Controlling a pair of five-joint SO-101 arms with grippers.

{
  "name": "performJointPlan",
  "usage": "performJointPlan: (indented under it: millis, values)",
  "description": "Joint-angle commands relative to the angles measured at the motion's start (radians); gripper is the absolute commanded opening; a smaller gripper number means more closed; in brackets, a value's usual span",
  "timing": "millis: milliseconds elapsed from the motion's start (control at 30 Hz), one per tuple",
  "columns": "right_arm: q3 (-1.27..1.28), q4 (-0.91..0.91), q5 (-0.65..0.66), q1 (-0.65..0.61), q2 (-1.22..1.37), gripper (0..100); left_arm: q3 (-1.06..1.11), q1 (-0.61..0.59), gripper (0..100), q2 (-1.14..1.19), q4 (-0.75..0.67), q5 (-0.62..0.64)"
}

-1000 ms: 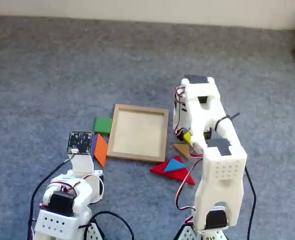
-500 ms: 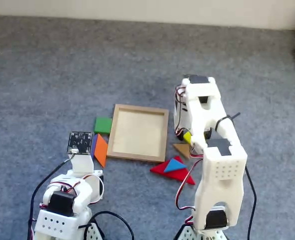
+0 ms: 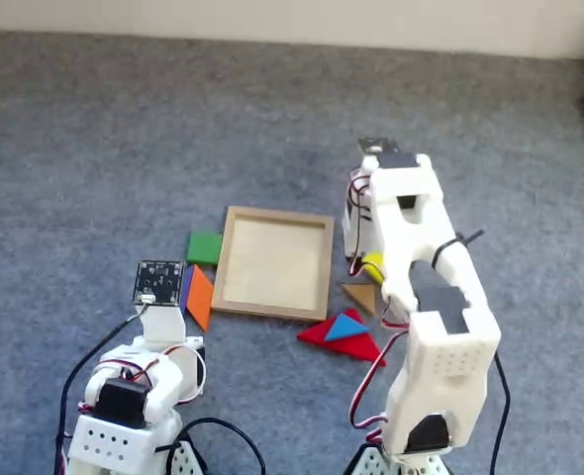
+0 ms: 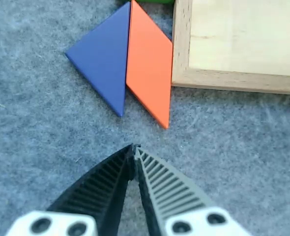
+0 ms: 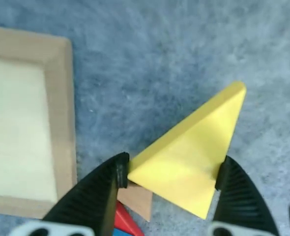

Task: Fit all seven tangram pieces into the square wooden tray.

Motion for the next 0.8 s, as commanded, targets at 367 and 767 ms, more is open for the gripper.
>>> performJointPlan:
  millis: [367, 767]
  values:
    - [-0.047, 0.044, -0.092, -0.205, -0.197, 20.5, 0.021, -0.008, 1, -0.042, 0.005, -0.002]
    - [-0.105, 0.038, -0.138, -0.124, -0.189, 26.4, 0.021, -0.008, 1, -0.042, 0.005, -0.002]
